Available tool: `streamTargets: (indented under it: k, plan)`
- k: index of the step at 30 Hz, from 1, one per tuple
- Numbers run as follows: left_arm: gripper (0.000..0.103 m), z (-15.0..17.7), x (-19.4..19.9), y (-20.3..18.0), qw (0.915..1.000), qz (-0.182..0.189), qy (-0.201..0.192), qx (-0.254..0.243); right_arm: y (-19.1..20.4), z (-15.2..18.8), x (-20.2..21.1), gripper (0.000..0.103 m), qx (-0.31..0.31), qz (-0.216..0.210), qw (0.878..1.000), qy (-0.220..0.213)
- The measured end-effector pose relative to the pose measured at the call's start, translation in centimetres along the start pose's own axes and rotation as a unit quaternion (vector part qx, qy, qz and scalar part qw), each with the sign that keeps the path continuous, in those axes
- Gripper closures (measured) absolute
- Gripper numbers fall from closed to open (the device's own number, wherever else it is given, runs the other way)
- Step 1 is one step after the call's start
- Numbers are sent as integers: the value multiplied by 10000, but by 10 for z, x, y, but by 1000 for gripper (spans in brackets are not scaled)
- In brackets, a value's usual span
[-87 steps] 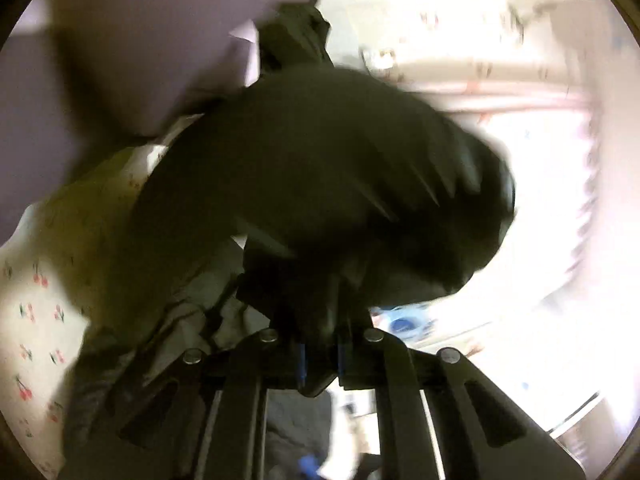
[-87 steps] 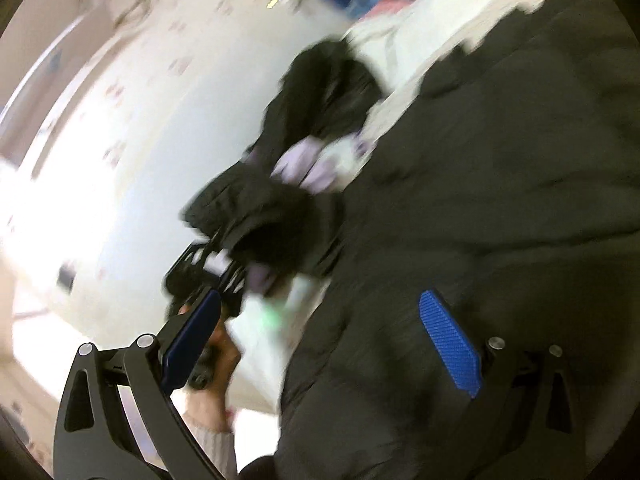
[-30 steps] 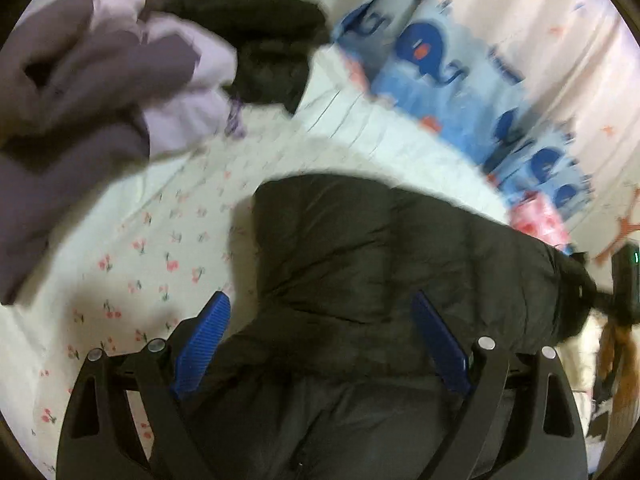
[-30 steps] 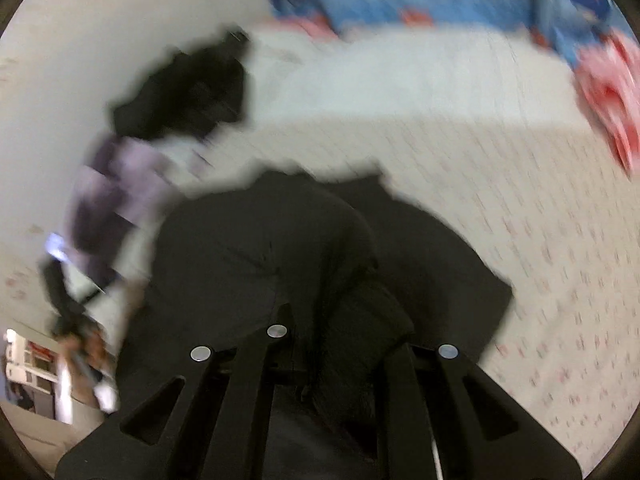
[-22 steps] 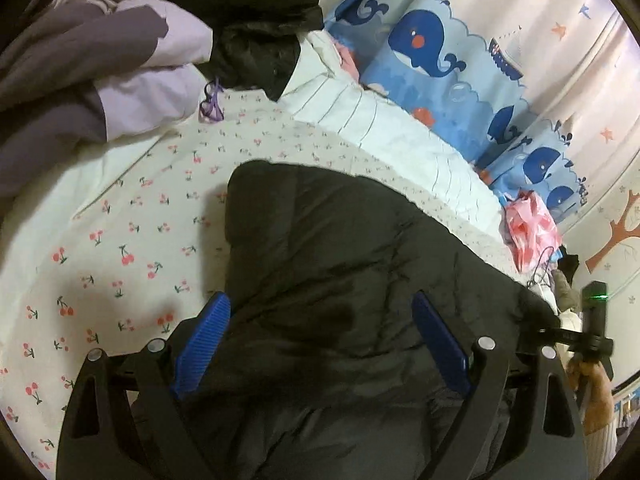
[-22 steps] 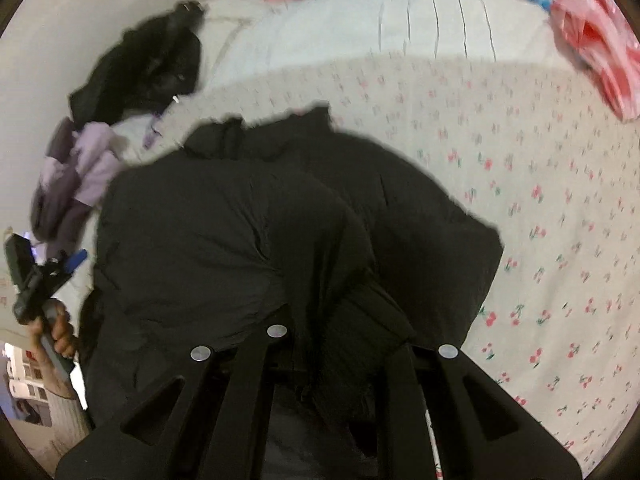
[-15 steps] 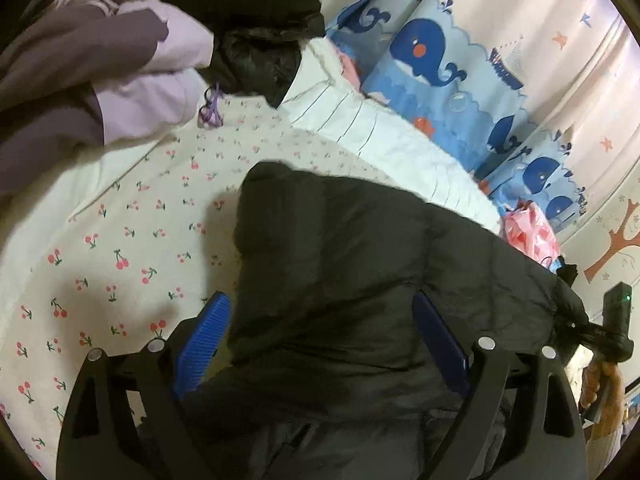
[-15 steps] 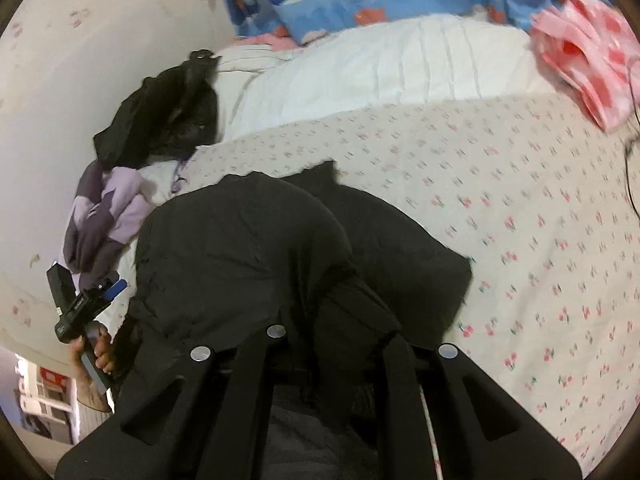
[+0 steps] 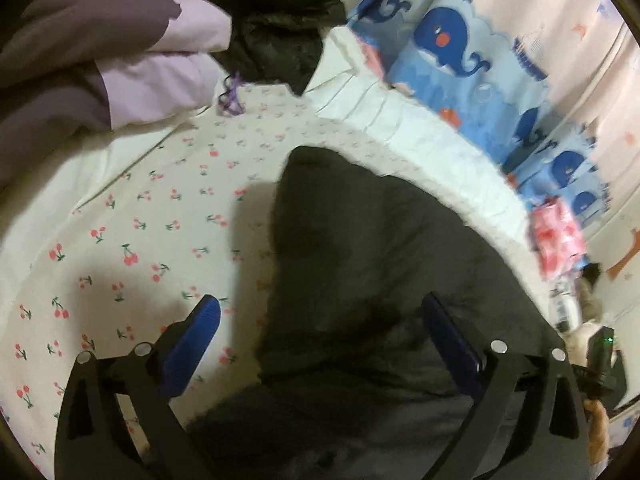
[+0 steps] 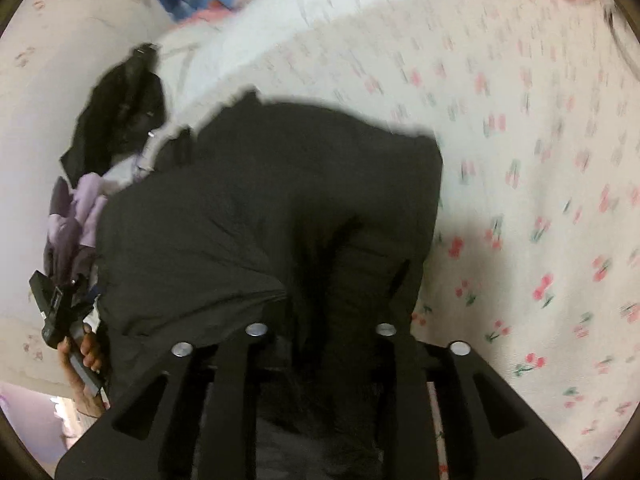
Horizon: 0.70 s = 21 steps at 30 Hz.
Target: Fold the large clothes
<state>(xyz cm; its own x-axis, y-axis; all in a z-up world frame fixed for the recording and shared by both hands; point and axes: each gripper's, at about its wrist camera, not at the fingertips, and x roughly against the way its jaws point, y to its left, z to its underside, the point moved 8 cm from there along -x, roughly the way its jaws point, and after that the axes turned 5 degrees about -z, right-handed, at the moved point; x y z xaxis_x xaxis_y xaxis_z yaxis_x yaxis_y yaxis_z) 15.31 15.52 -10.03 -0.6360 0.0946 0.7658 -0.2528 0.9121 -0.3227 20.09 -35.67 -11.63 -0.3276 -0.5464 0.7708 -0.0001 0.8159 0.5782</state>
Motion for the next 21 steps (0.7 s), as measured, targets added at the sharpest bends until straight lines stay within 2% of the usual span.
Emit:
streamTargets:
  k: [3,4,6,7,9,10,12,13,14,15,16,18,19,20,21]
  plan:
    - [7,13,-32,7,9980,-335,509,-160,-9,2,2,75,-313,-483,9983,-73]
    - [7,13,-33,10,9979,-366,536,-73,-11,2,7,69,-373,-535,9978,-147]
    - [7,4,-20,9,9989,-384,283,-12,-18,2,26,59,-527,-520,9965,-397]
    - [7,-4,-7,4,9994,-349,-14,-50,-21,1,40,53,-560,-378,9959,-602]
    - [7,-19,14,-11,9988,-111,-461,-117,-17,-3,70,51,-371,89,9927,-1143]
    - [7,-27,25,-23,9974,70,-686,-232,-4,-5,78,51,-164,33,9913,-1302]
    - [7,-32,32,-43,9941,214,-893,-581,29,-12,86,48,284,-316,9877,-1506]
    - [7,-32,30,-49,9934,194,-893,-689,49,-17,84,41,505,-480,9854,-1553]
    - [7,-31,20,-53,9937,178,-807,-761,66,-22,79,34,678,-613,9838,-1544]
    - [7,-29,12,-54,9946,188,-699,-739,77,-26,68,31,806,-654,9837,-1469]
    - [7,-29,0,-51,9962,209,-525,-661,79,-31,48,29,812,-444,9876,-1272]
    - [7,-16,-26,-44,9982,121,-129,-579,60,-37,8,29,619,86,9938,-918]
    - [6,-11,-36,-37,9983,-36,-20,-577,37,-37,-18,34,478,355,9955,-734]
    - [6,-6,-46,-33,9984,-89,131,-551,24,-36,-33,37,399,325,9963,-686]
    - [6,0,-57,-28,9986,104,375,-368,13,-37,-42,39,287,168,9961,-822]
